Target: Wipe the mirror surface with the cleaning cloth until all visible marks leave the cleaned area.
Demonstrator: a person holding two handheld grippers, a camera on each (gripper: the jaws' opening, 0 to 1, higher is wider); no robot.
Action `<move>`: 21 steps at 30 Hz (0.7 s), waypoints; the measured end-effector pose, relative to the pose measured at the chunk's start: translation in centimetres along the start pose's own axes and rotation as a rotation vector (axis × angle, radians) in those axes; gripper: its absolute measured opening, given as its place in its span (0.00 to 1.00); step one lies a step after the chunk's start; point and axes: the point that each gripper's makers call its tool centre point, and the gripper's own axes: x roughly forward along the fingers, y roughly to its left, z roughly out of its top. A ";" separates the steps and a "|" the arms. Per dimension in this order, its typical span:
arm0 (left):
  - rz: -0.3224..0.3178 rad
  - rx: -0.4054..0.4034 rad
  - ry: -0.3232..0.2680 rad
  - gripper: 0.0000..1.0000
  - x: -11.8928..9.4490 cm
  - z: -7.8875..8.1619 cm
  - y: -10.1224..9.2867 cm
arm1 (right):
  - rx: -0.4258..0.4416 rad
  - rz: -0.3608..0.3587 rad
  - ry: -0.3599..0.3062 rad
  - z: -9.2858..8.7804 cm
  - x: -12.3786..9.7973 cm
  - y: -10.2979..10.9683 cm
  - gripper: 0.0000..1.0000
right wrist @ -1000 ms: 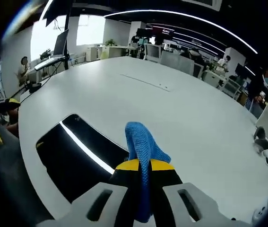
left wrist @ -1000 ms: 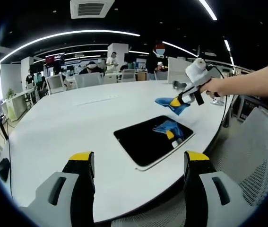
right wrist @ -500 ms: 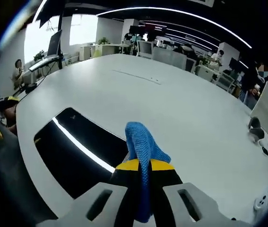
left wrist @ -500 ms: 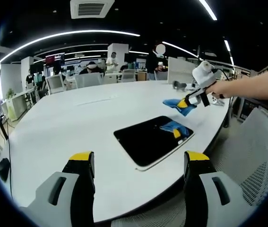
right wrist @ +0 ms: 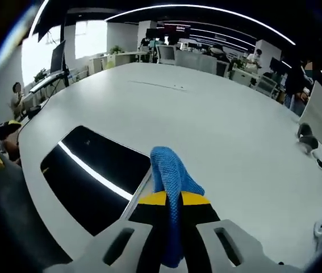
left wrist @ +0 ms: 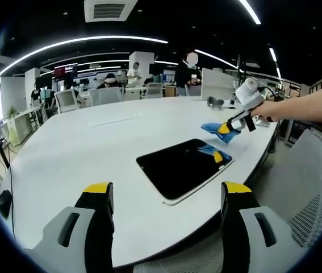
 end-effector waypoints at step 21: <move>0.003 -0.001 -0.008 0.75 -0.1 0.1 0.1 | 0.094 0.012 -0.025 0.3 -1.7 0.0 0.13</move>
